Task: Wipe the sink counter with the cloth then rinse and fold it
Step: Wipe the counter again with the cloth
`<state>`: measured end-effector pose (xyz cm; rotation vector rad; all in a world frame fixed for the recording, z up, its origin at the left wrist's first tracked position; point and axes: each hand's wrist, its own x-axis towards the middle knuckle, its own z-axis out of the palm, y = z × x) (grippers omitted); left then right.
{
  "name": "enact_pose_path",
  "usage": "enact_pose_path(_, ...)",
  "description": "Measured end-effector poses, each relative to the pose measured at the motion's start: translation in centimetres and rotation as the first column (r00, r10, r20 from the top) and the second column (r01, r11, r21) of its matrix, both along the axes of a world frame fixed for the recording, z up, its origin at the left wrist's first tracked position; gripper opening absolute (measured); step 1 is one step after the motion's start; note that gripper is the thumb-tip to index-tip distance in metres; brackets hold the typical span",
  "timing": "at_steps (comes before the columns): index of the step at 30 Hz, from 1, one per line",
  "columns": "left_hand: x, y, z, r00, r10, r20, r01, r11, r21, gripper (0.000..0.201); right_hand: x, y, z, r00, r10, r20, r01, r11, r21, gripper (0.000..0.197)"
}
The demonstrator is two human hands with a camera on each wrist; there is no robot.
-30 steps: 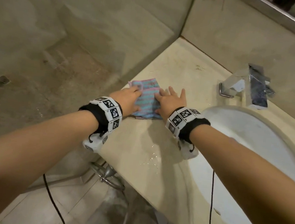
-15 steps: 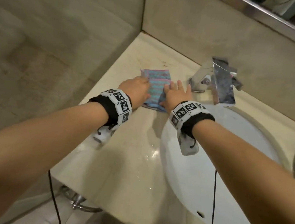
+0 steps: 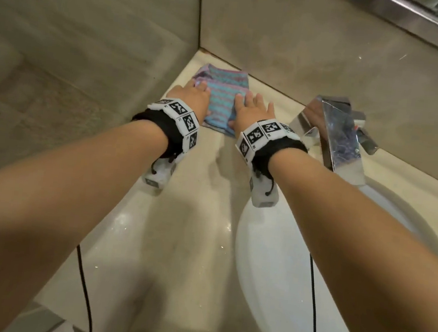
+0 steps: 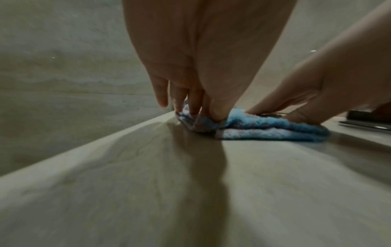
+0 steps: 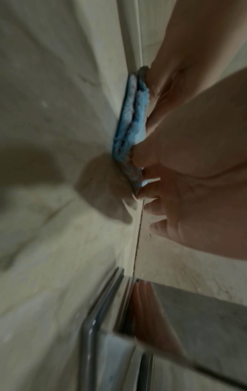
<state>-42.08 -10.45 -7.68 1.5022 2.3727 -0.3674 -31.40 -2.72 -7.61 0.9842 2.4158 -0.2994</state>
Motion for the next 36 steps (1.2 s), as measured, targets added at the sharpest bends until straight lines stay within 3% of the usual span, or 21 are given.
enact_pose_path(10,-2.1,1.4,0.0,0.999,0.003,0.045,-0.001,0.999,-0.044,0.057,-1.8,1.2,-0.7,1.0,-0.007,0.008,0.007,1.0,0.026,0.065)
enact_pose_path(17,1.1,1.0,0.6,0.991,-0.079,0.105,0.089,0.991,-0.102,0.058,1.7,-0.4,-0.5,0.993,-0.04,0.108,0.034,0.998,0.057,0.066)
enact_pose_path(26,4.2,-1.2,0.7,0.972,-0.196,0.129,0.208,0.974,-0.089,0.058,6.5,-3.8,-0.7,0.993,-0.057,0.103,0.049,0.995,0.085,0.065)
enact_pose_path(36,6.7,-6.3,0.2,0.968,-0.198,0.157,0.214,0.973,-0.087,0.058,9.2,-7.8,-0.2,0.988,-0.033,0.154,0.019,0.995,0.096,0.064)
